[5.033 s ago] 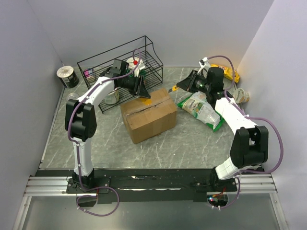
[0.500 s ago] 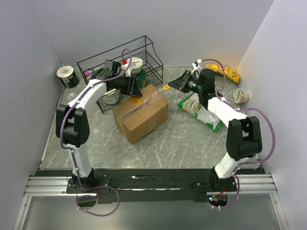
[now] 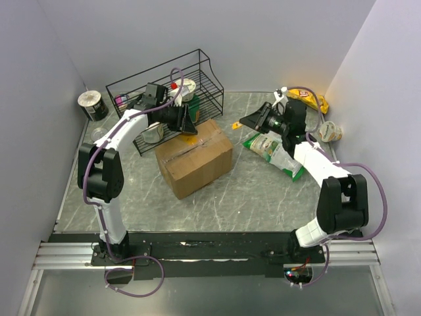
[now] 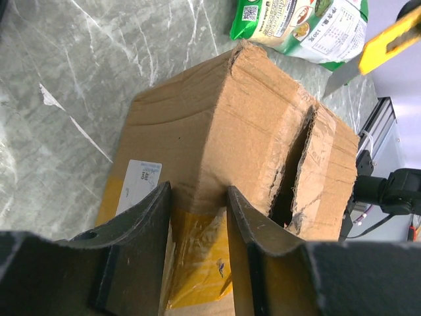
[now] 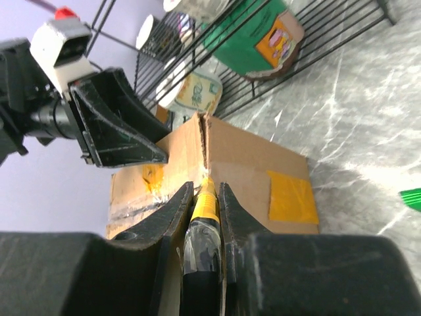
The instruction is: Unpack the express box
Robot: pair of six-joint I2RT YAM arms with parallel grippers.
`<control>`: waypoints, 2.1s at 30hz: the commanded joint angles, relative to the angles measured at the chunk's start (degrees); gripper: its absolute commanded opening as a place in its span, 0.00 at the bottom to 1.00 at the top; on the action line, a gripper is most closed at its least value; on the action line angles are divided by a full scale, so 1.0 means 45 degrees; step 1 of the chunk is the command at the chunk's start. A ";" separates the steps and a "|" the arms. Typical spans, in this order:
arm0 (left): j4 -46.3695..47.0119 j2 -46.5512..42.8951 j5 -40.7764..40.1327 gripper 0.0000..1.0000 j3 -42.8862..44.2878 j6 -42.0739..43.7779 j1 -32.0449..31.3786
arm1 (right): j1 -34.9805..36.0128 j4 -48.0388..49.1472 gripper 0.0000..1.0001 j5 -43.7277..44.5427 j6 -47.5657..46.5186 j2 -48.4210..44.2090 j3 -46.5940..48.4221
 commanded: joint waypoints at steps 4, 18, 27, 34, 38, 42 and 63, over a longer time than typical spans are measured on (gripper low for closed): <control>-0.0490 0.0327 -0.0315 0.01 -0.0316 0.0279 -0.0222 | -0.0516 0.0694 0.00 -0.0305 0.0316 0.0210 0.0795; -0.0588 0.0268 -0.0608 0.01 -0.0237 0.0299 -0.0222 | 0.0109 0.0794 0.00 -0.0481 0.0709 0.1364 0.1675; -0.0549 0.0386 -0.0647 0.01 -0.0179 0.0221 -0.0222 | 0.0285 0.0344 0.00 -0.0481 0.0376 0.0955 0.1148; -0.0510 0.0425 -0.0803 0.01 -0.0120 0.0162 -0.0203 | 0.0285 -0.0065 0.00 -0.0131 -0.0501 0.0155 0.0621; -0.0451 0.0483 -0.0920 0.01 -0.0062 0.0142 -0.0183 | 0.0305 -0.0610 0.00 -0.0052 -0.1068 -0.0315 0.0347; -0.0393 0.0503 -0.1154 0.01 -0.0023 0.0084 -0.0183 | 0.0343 -0.1041 0.00 -0.0071 -0.1303 -0.0841 0.0015; -0.0295 0.0582 -0.0998 0.01 0.0017 0.0201 -0.0397 | -0.0027 -0.3172 0.00 -0.0267 -0.2828 -0.3012 -0.0494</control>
